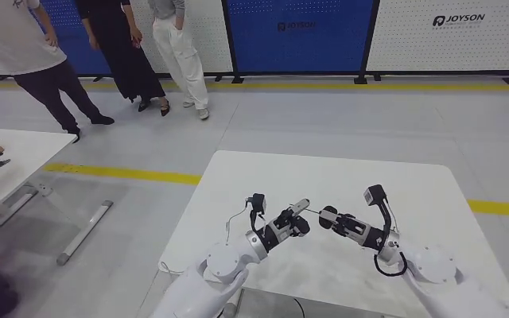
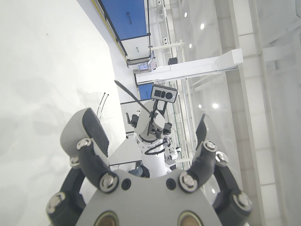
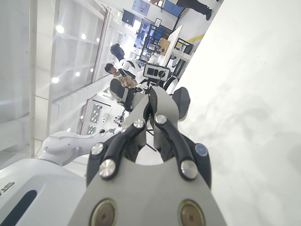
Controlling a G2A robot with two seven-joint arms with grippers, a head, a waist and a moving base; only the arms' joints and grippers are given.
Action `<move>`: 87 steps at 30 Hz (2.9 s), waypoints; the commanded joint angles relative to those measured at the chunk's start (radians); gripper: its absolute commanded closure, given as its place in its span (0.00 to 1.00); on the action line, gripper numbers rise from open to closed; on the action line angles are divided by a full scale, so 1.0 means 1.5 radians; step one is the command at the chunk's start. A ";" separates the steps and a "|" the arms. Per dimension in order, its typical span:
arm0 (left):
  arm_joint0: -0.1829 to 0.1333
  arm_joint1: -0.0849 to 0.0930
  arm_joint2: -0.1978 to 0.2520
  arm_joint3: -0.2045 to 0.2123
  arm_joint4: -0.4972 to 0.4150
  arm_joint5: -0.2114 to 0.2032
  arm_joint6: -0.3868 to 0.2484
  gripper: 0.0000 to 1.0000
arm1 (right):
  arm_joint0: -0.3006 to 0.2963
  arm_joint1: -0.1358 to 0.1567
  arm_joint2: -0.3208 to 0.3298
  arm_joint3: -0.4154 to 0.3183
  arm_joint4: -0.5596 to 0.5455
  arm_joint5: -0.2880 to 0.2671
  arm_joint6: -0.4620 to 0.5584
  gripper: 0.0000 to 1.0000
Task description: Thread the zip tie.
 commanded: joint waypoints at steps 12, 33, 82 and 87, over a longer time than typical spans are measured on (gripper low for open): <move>-0.010 -0.002 0.001 0.031 -0.014 -0.041 -0.013 0.85 | 0.000 0.000 0.000 0.000 0.000 0.000 0.000 1.00; -0.001 -0.001 0.000 0.025 0.017 -0.055 -0.008 1.00 | 0.000 0.000 0.000 0.000 0.000 0.000 0.000 1.00; 0.155 0.028 -0.166 -0.252 0.035 -0.102 0.022 1.00 | -0.092 0.017 0.134 -0.046 0.008 0.028 0.023 0.00; 0.172 0.031 -0.179 -0.254 0.035 -0.074 0.008 1.00 | -0.092 0.017 0.134 -0.046 0.008 0.028 0.023 0.00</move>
